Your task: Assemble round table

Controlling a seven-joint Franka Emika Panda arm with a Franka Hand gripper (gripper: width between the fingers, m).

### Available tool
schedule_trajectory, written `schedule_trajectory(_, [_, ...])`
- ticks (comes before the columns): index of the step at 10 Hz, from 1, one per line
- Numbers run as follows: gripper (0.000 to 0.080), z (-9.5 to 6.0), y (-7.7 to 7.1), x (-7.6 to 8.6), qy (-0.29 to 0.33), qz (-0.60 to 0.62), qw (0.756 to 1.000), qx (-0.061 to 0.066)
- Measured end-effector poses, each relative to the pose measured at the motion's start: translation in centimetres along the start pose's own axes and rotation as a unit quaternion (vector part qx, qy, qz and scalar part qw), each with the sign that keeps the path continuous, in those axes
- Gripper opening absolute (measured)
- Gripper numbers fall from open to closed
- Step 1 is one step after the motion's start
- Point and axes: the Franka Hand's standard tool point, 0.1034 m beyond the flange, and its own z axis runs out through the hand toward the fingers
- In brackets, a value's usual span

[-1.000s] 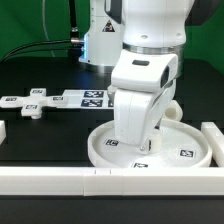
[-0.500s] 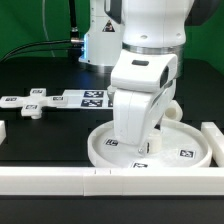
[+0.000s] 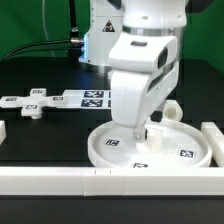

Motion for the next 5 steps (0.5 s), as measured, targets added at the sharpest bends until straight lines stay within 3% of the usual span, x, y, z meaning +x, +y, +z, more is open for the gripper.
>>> schedule_trajectory(3, [0.0649,-2.9,-2.9,0.8,0.007,0.125,0.992,-0.013])
schedule_trajectory(4, [0.0649,-3.0,-4.5,1.3,0.005,0.172,0.985,-0.011])
schedule_trajectory(5, [0.0649,-2.9,-4.4,1.3,0.005,0.16,0.987,-0.011])
